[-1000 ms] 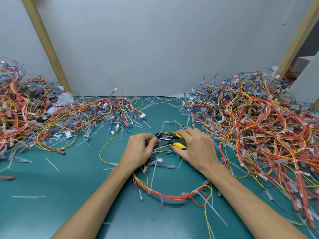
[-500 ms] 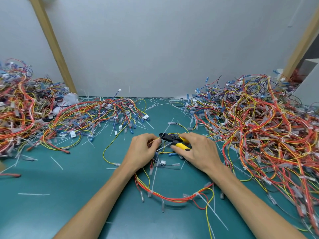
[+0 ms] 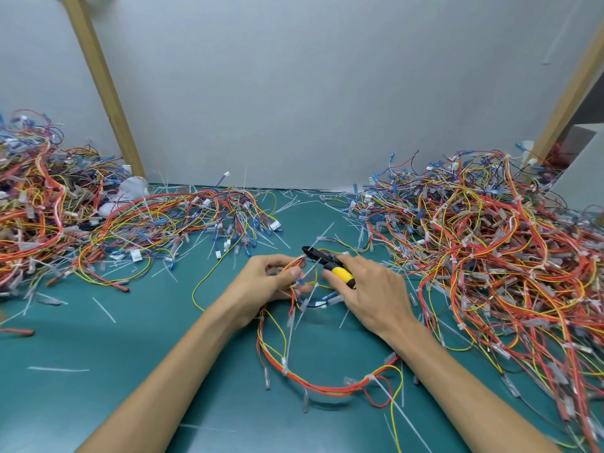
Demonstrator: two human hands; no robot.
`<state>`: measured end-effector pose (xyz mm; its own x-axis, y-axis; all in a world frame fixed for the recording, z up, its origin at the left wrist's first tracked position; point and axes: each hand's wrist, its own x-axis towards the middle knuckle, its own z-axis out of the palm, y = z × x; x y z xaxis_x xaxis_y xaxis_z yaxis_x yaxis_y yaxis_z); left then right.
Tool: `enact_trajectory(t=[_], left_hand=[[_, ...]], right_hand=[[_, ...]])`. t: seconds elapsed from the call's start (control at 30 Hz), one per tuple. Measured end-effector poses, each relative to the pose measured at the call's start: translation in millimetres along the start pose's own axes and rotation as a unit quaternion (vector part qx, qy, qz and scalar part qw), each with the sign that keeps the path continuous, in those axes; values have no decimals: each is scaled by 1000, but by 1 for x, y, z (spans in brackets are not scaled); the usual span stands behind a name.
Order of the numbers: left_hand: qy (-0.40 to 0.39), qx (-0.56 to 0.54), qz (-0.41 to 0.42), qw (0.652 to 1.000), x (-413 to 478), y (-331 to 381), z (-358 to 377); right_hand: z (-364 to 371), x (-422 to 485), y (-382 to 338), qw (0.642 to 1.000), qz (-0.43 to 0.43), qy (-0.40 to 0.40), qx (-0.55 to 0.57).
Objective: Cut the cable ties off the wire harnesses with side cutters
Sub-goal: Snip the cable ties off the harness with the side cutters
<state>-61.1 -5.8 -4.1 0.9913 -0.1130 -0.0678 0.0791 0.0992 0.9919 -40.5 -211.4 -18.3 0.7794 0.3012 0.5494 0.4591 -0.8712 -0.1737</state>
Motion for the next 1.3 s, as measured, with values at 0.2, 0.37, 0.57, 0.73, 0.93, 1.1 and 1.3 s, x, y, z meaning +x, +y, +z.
enact_trajectory(t=[0.2, 0.37, 0.57, 0.73, 0.93, 1.1, 1.3], left_hand=[[99, 89, 69, 989, 3, -3, 7], [135, 147, 133, 971, 6, -5, 8], [151, 183, 142, 961, 7, -9, 5], [158, 225, 161, 948, 8, -7, 2], [157, 254, 175, 938, 8, -8, 1], [152, 248, 172, 941, 8, -8, 1], [145, 221, 163, 951, 8, -7, 1]], right_hand=[[-4, 3, 3, 1000, 8, -8, 10], [-2, 1, 2, 1000, 9, -11, 7], [0, 0, 3, 1000, 1, 3, 19], [-1, 0, 5, 1000, -4, 14, 11], [-2, 0, 3, 1000, -10, 20, 6], [-1, 0, 4, 1000, -11, 18, -2], [0, 0, 4, 1000, -7, 24, -3]])
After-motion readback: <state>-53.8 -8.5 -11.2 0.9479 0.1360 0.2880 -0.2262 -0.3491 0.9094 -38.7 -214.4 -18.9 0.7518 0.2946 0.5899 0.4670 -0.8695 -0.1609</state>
